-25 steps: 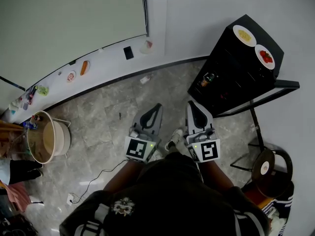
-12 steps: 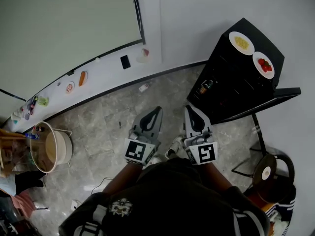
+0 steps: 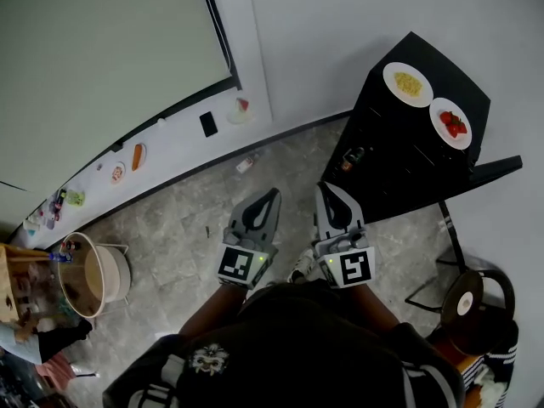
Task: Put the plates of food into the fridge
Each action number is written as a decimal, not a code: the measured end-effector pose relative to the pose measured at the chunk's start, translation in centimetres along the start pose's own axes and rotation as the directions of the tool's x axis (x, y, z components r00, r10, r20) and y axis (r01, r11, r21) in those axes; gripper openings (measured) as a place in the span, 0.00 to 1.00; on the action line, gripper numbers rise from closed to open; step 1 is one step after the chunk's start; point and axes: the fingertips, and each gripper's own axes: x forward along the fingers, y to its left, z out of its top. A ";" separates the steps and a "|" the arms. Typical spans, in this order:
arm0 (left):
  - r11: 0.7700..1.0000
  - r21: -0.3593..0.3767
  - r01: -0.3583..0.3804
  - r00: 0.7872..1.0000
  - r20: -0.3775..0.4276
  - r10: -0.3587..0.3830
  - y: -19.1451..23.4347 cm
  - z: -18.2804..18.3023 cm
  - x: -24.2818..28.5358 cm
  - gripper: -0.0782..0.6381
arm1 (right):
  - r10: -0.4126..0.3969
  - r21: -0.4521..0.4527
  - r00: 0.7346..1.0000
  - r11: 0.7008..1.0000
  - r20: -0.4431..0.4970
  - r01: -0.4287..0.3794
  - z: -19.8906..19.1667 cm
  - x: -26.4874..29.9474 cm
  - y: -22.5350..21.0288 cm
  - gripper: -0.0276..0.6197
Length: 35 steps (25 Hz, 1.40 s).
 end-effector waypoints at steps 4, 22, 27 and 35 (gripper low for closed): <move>1.000 0.001 0.016 1.000 -0.004 -0.016 0.1 0.2 2.5 0.15 | -0.039 0.045 0.999 0.998 0.014 0.038 0.4 1.4 -2.1 0.08; 0.983 -0.022 0.180 0.984 -0.011 -0.180 -2.9 0.5 10.6 0.15 | -0.201 -0.025 0.980 0.979 -0.010 0.200 0.5 1.2 -9.7 0.08; 0.961 -0.025 0.276 0.961 0.006 -0.276 -3.5 1.0 13.6 0.15 | -0.280 -0.052 0.960 0.959 -0.013 0.279 0.6 1.5 -11.7 0.08; 0.897 -0.032 0.442 0.897 0.001 -0.442 -4.0 0.6 17.9 0.15 | -0.419 -0.129 0.908 0.900 -0.002 0.416 0.7 2.7 -14.6 0.08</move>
